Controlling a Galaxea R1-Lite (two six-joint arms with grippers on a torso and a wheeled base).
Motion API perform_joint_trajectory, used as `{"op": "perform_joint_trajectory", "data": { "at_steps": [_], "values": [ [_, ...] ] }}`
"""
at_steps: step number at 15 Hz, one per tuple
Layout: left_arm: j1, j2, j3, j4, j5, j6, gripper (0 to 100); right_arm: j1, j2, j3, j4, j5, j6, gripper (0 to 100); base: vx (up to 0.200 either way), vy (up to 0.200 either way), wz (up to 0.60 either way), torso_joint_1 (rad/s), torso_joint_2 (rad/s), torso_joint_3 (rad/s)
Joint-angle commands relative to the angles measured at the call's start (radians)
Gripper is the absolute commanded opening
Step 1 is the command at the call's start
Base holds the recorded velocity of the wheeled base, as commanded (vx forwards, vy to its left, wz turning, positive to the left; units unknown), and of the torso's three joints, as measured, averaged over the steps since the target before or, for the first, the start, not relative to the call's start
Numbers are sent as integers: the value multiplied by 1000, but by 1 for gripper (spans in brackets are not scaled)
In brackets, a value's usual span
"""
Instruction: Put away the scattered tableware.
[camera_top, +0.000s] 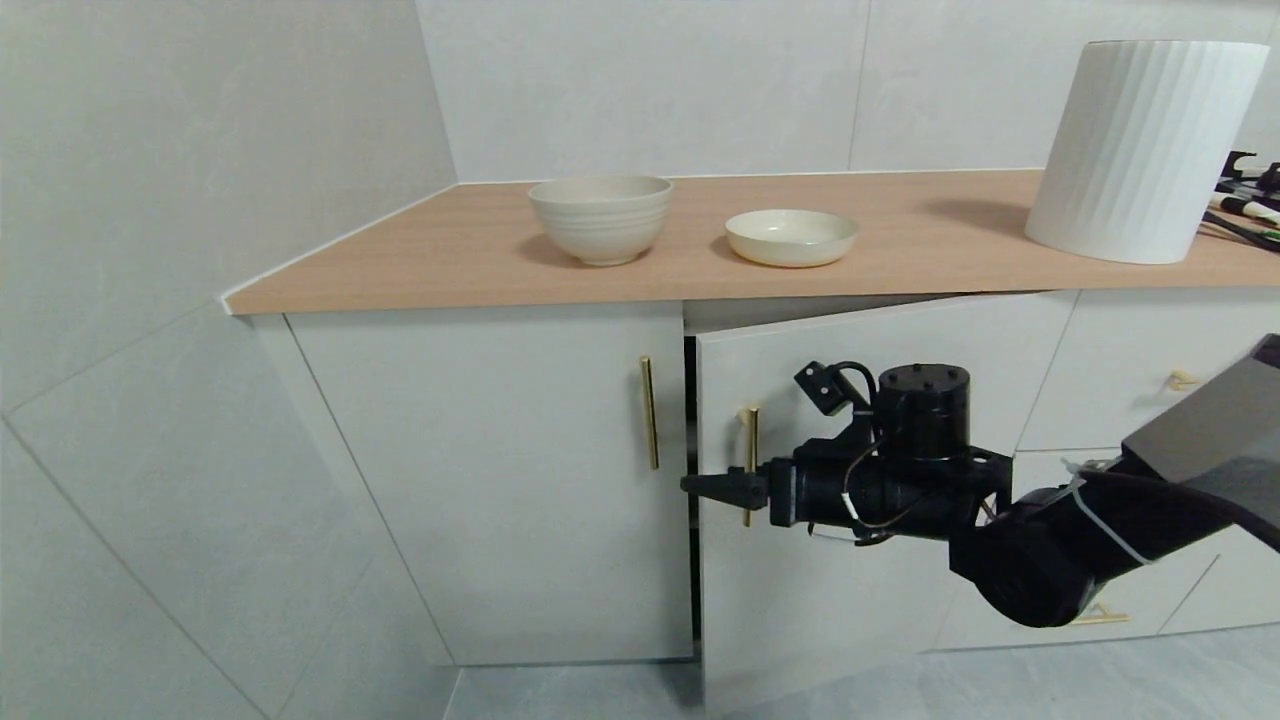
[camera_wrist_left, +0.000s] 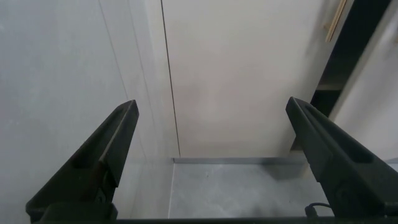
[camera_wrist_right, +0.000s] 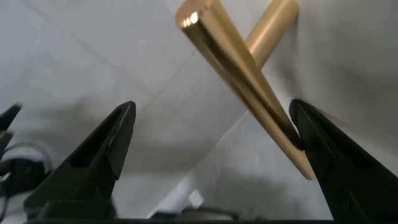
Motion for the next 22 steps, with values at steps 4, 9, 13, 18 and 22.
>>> {"op": "perform_joint_trajectory", "data": {
  "at_steps": [4, 9, 13, 18, 22],
  "values": [
    [0, 0, 0, -1, 0, 0, 100, 24, -127, 123, -6, 53, 0, 100, 0, 0, 0, 0, 0, 0],
    [0, 0, 0, -1, 0, 0, 100, 24, -274, 306, -7, 119, -1, 100, 0, 0, 0, 0, 0, 0],
    [0, 0, 0, -1, 0, 0, 100, 33, -308, 372, -24, 136, -4, 100, 0, 0, 0, 0, 0, 0],
    [0, 0, 0, 1, 0, 6, 100, 37, -308, 403, -93, 134, -4, 100, 0, 0, 0, 0, 0, 0],
    [0, 0, 0, -1, 0, 0, 100, 38, -308, 409, -95, 134, -6, 100, 0, 0, 0, 0, 0, 0]
  ]
}}
